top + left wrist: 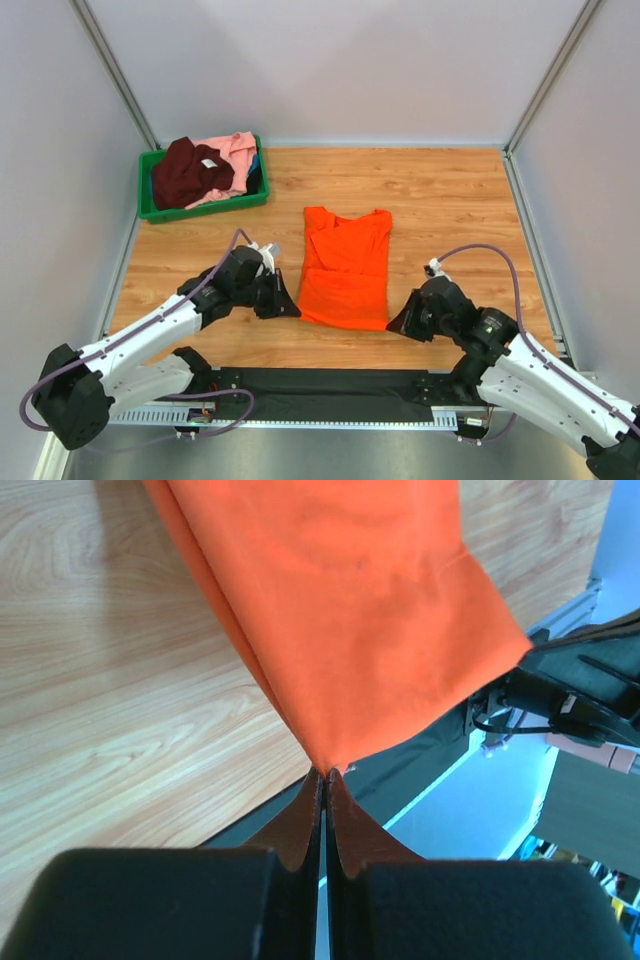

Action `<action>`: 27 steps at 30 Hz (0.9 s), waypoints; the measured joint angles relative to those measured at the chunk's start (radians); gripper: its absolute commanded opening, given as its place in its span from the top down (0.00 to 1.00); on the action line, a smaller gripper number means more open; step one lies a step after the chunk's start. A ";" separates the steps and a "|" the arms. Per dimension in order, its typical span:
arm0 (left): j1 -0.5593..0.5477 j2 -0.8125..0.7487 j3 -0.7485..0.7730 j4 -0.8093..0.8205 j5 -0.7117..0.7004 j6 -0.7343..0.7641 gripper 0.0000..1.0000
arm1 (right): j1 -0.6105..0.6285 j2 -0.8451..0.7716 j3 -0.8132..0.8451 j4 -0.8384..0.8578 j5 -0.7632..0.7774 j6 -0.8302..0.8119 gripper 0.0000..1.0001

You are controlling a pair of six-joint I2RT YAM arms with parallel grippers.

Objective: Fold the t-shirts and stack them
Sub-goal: Fold the tshirt

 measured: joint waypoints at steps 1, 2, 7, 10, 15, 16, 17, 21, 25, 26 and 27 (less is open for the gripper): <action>0.000 0.004 0.006 -0.010 -0.003 0.000 1.00 | 0.000 0.001 0.010 -0.010 0.004 -0.003 1.00; 0.000 0.010 0.012 -0.022 -0.004 0.001 1.00 | 0.000 0.002 0.023 -0.018 0.011 -0.008 1.00; 0.000 0.064 0.103 -0.120 -0.031 0.008 1.00 | 0.000 0.030 0.121 -0.060 0.058 -0.030 1.00; 0.000 0.097 0.202 -0.175 -0.074 0.021 1.00 | 0.000 0.079 0.208 -0.081 0.109 -0.055 1.00; 0.019 0.172 0.358 -0.233 -0.114 0.054 1.00 | -0.008 0.169 0.301 -0.083 0.184 -0.113 1.00; 0.028 0.199 0.389 -0.243 -0.117 0.063 1.00 | -0.016 0.190 0.319 -0.085 0.196 -0.129 1.00; 0.037 0.225 0.417 -0.251 -0.119 0.073 1.00 | -0.027 0.216 0.338 -0.087 0.207 -0.147 1.00; 0.078 0.323 0.522 -0.291 -0.126 0.103 1.00 | -0.087 0.314 0.433 -0.085 0.242 -0.223 1.00; 0.124 0.410 0.641 -0.319 -0.125 0.125 1.00 | -0.167 0.413 0.543 -0.064 0.246 -0.307 1.00; 0.135 0.435 0.676 -0.327 -0.125 0.130 1.00 | -0.188 0.438 0.565 -0.053 0.242 -0.325 1.00; 0.144 0.457 0.706 -0.332 -0.124 0.135 1.00 | -0.211 0.463 0.585 -0.043 0.231 -0.343 1.00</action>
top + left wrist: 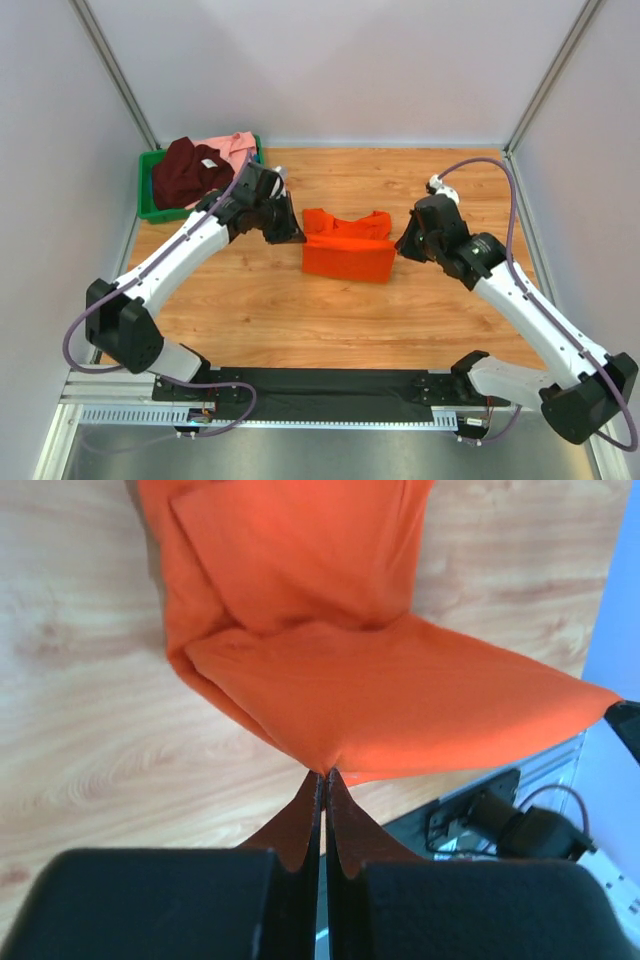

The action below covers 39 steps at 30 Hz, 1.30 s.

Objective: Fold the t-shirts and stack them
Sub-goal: Fold the tshirt

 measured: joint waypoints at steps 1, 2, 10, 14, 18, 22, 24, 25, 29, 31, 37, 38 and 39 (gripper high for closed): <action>0.010 0.026 0.037 -0.007 0.000 0.005 1.00 | -0.025 0.023 0.014 0.015 -0.011 -0.017 1.00; 0.019 0.053 0.071 -0.010 0.000 0.008 1.00 | -0.045 0.044 0.024 0.027 -0.020 -0.032 1.00; 0.081 0.287 0.315 -0.043 0.012 0.035 1.00 | -0.177 0.234 0.105 0.115 -0.121 -0.121 1.00; 0.101 0.395 0.392 -0.048 0.018 0.040 1.00 | -0.216 0.332 0.148 0.143 -0.155 -0.153 1.00; 0.119 0.478 0.449 -0.050 0.029 0.047 1.00 | -0.242 0.414 0.195 0.172 -0.172 -0.175 1.00; 0.142 0.550 0.506 -0.032 0.055 0.056 1.00 | -0.260 0.475 0.238 0.185 -0.183 -0.193 1.00; 0.152 0.581 0.533 -0.021 0.068 0.059 1.00 | -0.266 0.501 0.257 0.195 -0.185 -0.201 1.00; 0.156 0.598 0.549 -0.014 0.076 0.061 1.00 | -0.268 0.515 0.267 0.201 -0.189 -0.205 1.00; 0.173 0.648 0.580 0.037 0.109 0.062 1.00 | -0.280 0.581 0.298 0.239 -0.209 -0.223 1.00; 0.178 0.674 0.596 0.056 0.115 0.066 1.00 | -0.284 0.620 0.307 0.257 -0.209 -0.227 1.00; 0.186 0.793 0.668 0.103 0.129 0.069 1.00 | -0.296 0.725 0.332 0.291 -0.208 -0.227 1.00; 0.190 0.814 0.678 0.117 0.137 0.069 1.00 | -0.298 0.740 0.335 0.302 -0.205 -0.227 1.00; 0.195 0.835 0.686 0.130 0.144 0.067 1.00 | -0.300 0.756 0.340 0.309 -0.198 -0.227 1.00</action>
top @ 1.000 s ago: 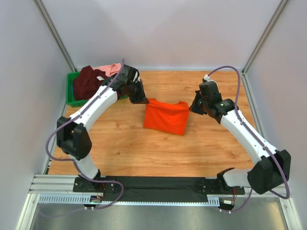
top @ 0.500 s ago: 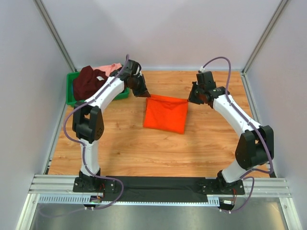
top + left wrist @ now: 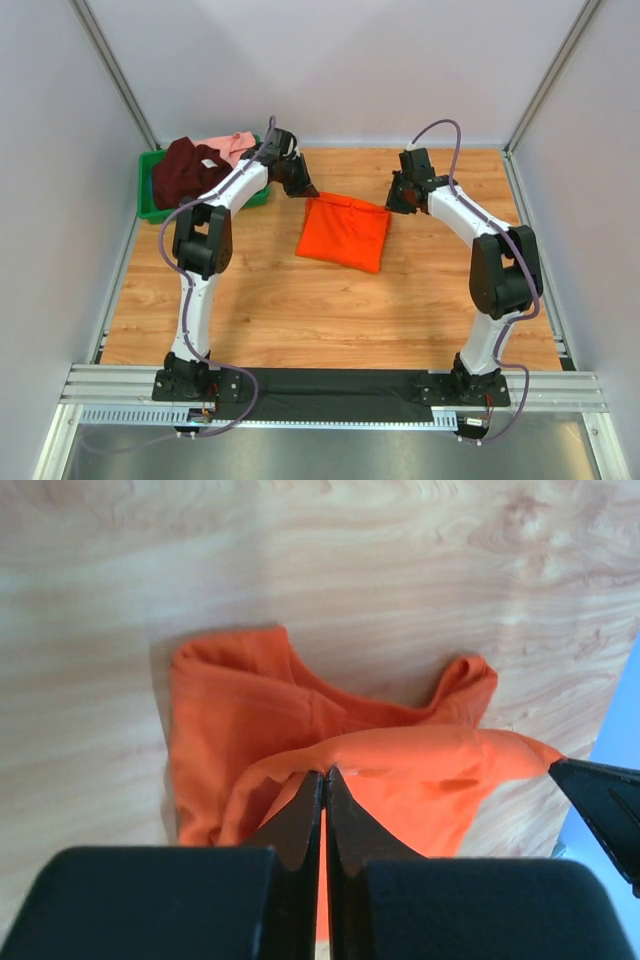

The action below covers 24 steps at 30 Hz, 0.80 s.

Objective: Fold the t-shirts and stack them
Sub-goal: Fold the tshirt

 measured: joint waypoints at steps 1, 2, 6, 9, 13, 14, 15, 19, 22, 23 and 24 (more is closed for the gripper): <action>0.005 0.020 0.008 0.012 0.007 -0.003 1.00 | 0.000 0.012 0.005 0.005 0.005 0.000 1.00; 0.011 0.043 0.021 0.031 0.016 -0.008 1.00 | -0.003 0.026 0.010 0.014 0.010 0.000 1.00; 0.030 0.136 0.097 0.094 0.047 -0.029 0.90 | -0.016 0.082 0.047 0.048 0.014 0.000 0.98; 0.036 0.182 0.153 0.137 0.059 -0.039 0.73 | -0.033 0.130 0.086 0.064 0.037 0.010 0.81; 0.039 0.184 0.177 0.179 0.091 -0.033 0.52 | -0.054 0.141 0.055 0.108 0.076 0.032 0.61; 0.040 0.183 0.185 0.187 0.099 -0.025 0.51 | -0.058 0.138 0.039 0.122 0.075 0.035 0.57; 0.040 0.179 0.188 0.194 0.102 -0.016 0.51 | -0.063 0.135 0.020 0.135 0.068 0.037 0.53; 0.039 0.127 0.138 0.192 0.102 0.027 0.51 | -0.071 0.097 -0.048 0.154 0.012 0.034 0.48; 0.034 0.042 0.021 0.193 0.097 0.070 0.52 | -0.070 0.047 -0.086 0.157 -0.059 0.023 0.44; 0.032 0.014 -0.021 0.195 0.099 0.088 0.54 | -0.070 0.037 -0.087 0.158 -0.077 0.018 0.43; 0.029 0.005 -0.035 0.195 0.101 0.094 0.54 | -0.069 0.029 -0.087 0.164 -0.094 0.014 0.43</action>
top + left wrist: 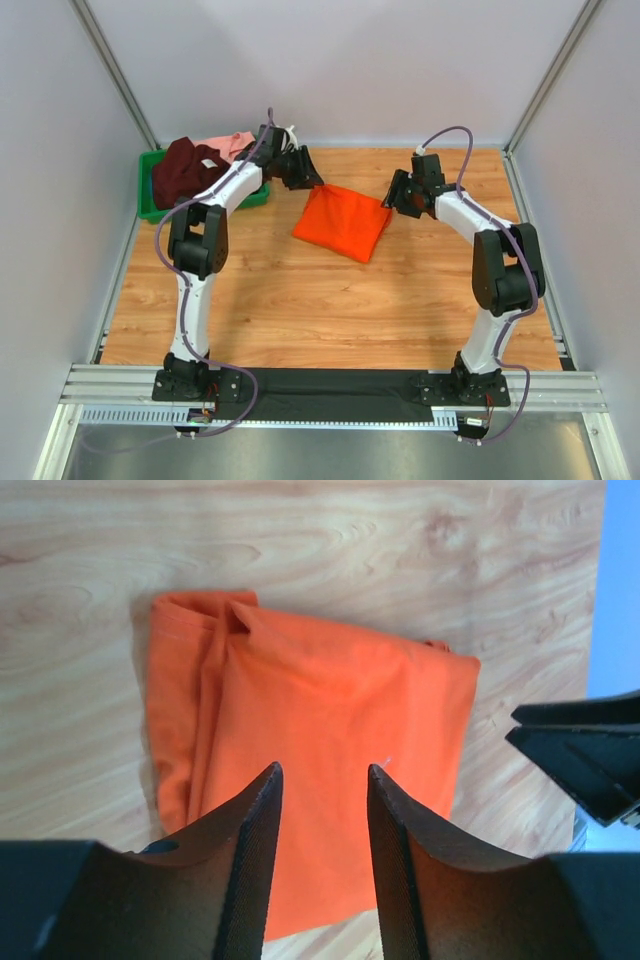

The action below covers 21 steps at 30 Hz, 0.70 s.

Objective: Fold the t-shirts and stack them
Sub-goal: Fold the tshirt

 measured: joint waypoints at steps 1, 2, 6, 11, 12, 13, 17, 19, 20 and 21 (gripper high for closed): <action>-0.003 -0.010 -0.021 0.008 0.009 0.008 0.55 | 0.001 -0.006 0.000 0.006 -0.014 -0.005 0.43; -0.005 -0.013 -0.031 0.017 0.022 0.013 0.55 | 0.001 -0.008 0.000 0.010 -0.023 -0.008 0.43; -0.015 0.016 -0.031 0.062 0.092 0.017 0.56 | 0.000 -0.009 -0.013 0.013 -0.058 -0.021 0.44; -0.018 0.151 0.080 0.121 0.167 -0.027 0.56 | -0.004 0.028 -0.019 0.028 -0.084 -0.029 0.47; -0.016 0.178 0.099 0.128 0.174 -0.038 0.55 | -0.008 0.039 -0.025 0.048 -0.091 -0.027 0.48; -0.013 0.205 0.122 0.133 0.179 -0.050 0.55 | -0.014 0.051 -0.031 0.066 -0.101 -0.024 0.49; -0.002 0.301 0.217 0.134 0.181 -0.080 0.54 | -0.056 0.121 -0.036 0.128 -0.132 -0.005 0.69; 0.004 0.335 0.265 0.128 0.180 -0.095 0.53 | -0.074 0.150 -0.041 0.150 -0.142 0.000 0.75; 0.008 0.352 0.290 0.130 0.182 -0.105 0.53 | -0.083 0.157 -0.044 0.166 -0.157 0.010 0.82; 0.010 0.359 0.301 0.132 0.184 -0.112 0.53 | -0.090 0.159 -0.045 0.177 -0.158 0.008 0.85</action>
